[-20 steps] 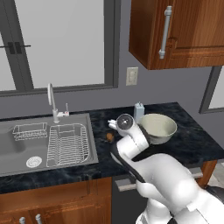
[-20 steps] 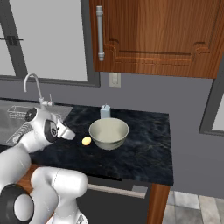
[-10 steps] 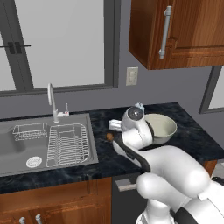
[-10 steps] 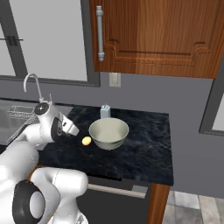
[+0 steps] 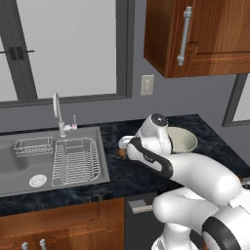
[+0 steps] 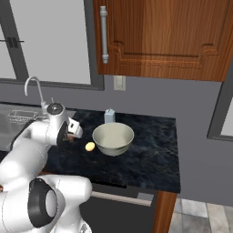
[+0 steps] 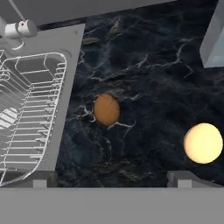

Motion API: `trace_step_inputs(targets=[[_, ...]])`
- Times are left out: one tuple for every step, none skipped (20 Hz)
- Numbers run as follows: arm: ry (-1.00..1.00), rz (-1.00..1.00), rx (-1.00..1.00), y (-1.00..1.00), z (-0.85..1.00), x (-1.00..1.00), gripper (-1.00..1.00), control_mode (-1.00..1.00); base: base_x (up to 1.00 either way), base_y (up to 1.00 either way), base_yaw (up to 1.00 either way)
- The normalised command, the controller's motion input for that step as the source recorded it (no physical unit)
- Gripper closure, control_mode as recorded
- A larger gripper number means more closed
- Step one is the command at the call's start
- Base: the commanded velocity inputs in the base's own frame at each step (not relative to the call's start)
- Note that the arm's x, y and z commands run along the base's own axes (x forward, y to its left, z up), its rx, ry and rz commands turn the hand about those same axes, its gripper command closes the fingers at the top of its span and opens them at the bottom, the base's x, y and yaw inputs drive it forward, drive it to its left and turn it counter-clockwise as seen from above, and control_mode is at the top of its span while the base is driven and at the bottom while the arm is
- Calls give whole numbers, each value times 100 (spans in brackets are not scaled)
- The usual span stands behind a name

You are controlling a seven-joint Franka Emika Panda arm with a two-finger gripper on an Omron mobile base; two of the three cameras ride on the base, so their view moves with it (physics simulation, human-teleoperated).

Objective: Gather the eggs and milk located in the vicinity of the sink area and place them right next to the bowl.

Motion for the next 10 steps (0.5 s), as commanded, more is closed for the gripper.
trace_step_inputs(targets=[[13, 18, 0, 39, 0, 13, -100, -100, 0, 0, 0], [13, 15, 0, 37, 0, 14, -100, -100, 0, 0, 0], [13, 13, 0, 38, 0, 14, -100, -100, 0, 0, 0], [11, 10, 0, 36, 0, 12, -100, -100, 0, 0, 0], [9, 6, 0, 29, 0, 8, -100, -100, 0, 0, 0], [5, 2, 0, 22, 0, 4, -100, -100, 0, 0, 0], [3, 0, 0, 7, -1, 8, -100, -100, 0, 0, 0], [1, 0, 0, 0, -1, 13, -100, -100, 0, 0, 0], [0, 0, 0, 0, -1, 16, -100, -100, 0, 0, 0], [0, 0, 0, 0, -4, 19, -100, -100, 0, 0, 0]])
